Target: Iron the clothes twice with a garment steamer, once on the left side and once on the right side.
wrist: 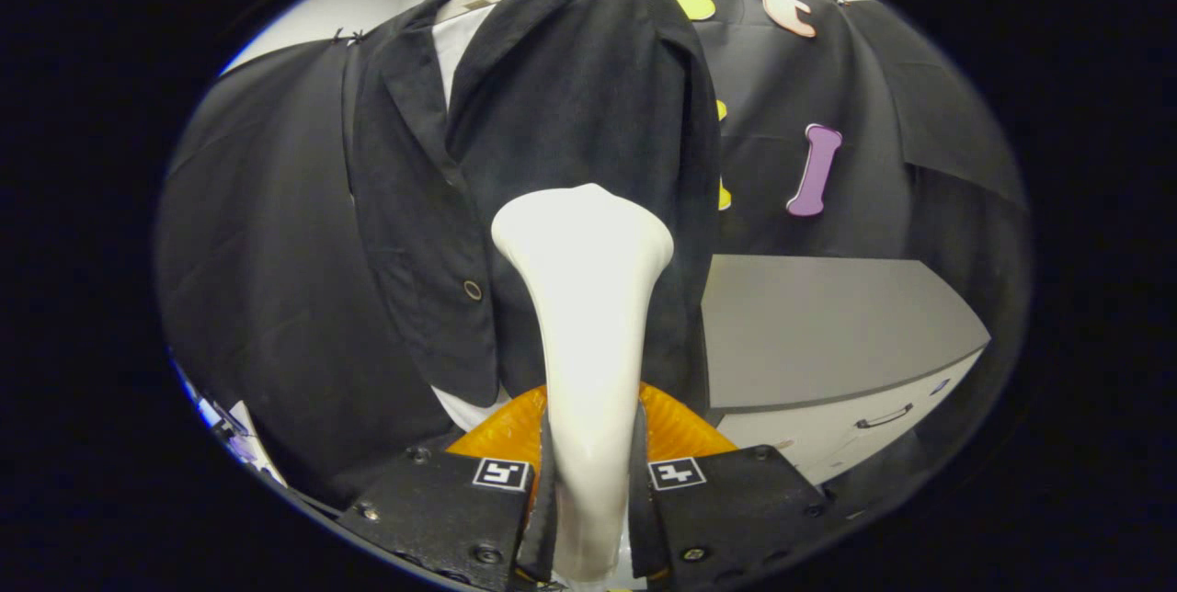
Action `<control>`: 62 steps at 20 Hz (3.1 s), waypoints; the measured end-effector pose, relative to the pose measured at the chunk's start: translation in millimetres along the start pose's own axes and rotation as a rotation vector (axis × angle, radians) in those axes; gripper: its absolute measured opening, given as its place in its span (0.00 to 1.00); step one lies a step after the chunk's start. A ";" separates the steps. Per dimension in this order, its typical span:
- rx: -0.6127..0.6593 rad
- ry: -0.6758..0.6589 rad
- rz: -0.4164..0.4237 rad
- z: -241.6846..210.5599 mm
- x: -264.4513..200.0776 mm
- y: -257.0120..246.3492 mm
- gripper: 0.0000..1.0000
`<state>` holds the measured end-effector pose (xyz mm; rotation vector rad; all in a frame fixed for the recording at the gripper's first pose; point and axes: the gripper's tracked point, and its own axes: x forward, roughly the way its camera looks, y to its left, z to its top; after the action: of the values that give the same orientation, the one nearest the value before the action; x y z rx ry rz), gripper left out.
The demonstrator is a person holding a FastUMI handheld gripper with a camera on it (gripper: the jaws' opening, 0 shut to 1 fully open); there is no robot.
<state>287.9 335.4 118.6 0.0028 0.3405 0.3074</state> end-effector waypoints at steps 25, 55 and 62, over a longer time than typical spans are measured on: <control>0.031 0.167 0.020 -101.9 33.2 -4.9 0.34; -0.090 -0.168 0.081 148.9 -39.4 122.0 0.34; -0.186 -0.258 0.099 211.2 -47.8 202.9 0.34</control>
<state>254.5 524.9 344.4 -0.1224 0.0547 0.4307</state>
